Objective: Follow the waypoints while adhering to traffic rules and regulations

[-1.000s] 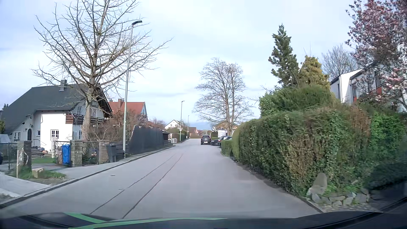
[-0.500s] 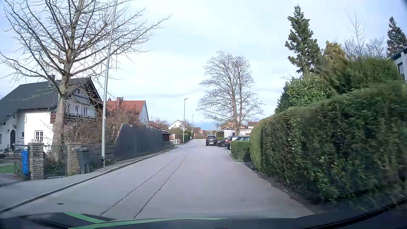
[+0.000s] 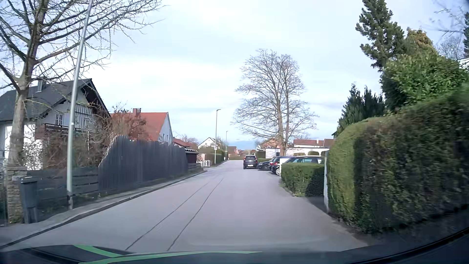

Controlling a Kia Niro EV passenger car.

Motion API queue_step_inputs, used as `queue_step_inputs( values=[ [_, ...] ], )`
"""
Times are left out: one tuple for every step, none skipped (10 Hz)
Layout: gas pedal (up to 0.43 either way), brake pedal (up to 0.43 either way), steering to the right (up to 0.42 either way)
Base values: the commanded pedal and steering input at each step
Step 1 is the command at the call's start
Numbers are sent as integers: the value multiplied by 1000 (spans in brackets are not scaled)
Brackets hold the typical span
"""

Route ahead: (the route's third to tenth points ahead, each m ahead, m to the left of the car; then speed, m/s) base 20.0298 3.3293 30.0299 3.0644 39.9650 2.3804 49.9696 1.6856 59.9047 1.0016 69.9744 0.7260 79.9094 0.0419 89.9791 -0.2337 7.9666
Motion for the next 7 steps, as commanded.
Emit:
queue_step_inputs(
  values=[
    [59, 0, -15],
    [59, 0, -15],
    [59, 0, -15],
    [59, 0, -15],
    [59, 0, -15],
    [47, 0, -15],
    [39, 0, -15]
  ],
)
